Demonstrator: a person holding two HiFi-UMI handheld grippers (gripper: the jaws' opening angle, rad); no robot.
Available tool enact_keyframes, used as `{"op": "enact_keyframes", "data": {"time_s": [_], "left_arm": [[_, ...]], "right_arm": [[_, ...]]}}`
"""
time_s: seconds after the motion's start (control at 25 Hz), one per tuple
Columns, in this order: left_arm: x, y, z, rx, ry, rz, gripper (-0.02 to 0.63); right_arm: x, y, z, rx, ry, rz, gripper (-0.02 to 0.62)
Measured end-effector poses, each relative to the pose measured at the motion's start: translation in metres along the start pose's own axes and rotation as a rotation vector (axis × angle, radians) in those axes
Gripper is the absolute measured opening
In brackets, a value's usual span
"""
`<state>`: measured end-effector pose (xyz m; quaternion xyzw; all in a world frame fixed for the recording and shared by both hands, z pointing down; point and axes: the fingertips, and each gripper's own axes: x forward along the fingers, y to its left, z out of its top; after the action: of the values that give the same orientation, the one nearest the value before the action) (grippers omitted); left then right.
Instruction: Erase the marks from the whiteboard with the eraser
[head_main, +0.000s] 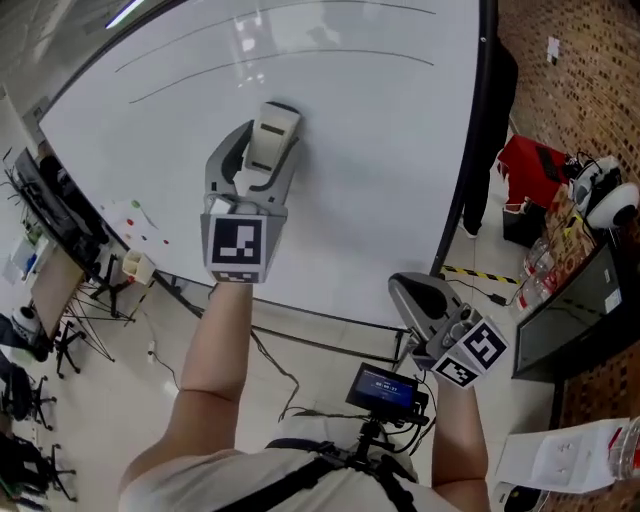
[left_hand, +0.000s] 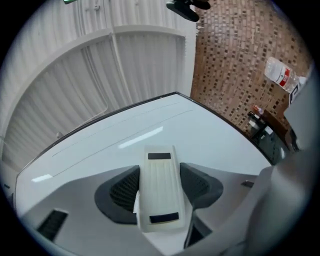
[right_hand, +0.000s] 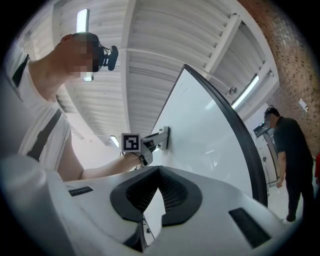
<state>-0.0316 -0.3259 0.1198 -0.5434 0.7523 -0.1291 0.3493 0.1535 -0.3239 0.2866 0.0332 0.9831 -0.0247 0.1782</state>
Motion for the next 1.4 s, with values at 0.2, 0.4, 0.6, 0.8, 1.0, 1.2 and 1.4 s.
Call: {"op": "enact_keyframes", "data": {"time_s": [0.2,0.4,0.6,0.8,1.0,1.2,1.4], "left_arm": [[-0.016,0.07,-0.037,-0.133,0.063,0.065,0.285],[-0.034,0.092,-0.067,-0.334,0.133,0.126,0.285],[-0.057,0.016,-0.117,-0.411,0.286,-0.018,0.284],[-0.108,-0.088,-0.156,-0.51,0.337,-0.239,0.283],[-0.18,-0.136,-0.165,-0.488,0.357,-0.36,0.284],[-0.238,-0.13,-0.197,-0.57,0.397,-0.388,0.284],[-0.306,-0.108,-0.229,-0.6,0.442,-0.373,0.284]], "right_arm": [[-0.005,0.007,-0.002,0.023,-0.002,0.003,0.015],[-0.002,0.013,-0.007,0.057,-0.012,0.032,0.015],[0.004,0.011,-0.019,0.109,-0.019,0.06,0.015],[0.01,0.011,-0.045,0.157,-0.008,0.057,0.015],[0.016,0.039,-0.078,0.181,0.058,0.053,0.015],[0.04,0.063,-0.132,0.171,0.193,0.033,0.015],[0.063,0.107,-0.178,0.196,0.259,0.057,0.015]]}}
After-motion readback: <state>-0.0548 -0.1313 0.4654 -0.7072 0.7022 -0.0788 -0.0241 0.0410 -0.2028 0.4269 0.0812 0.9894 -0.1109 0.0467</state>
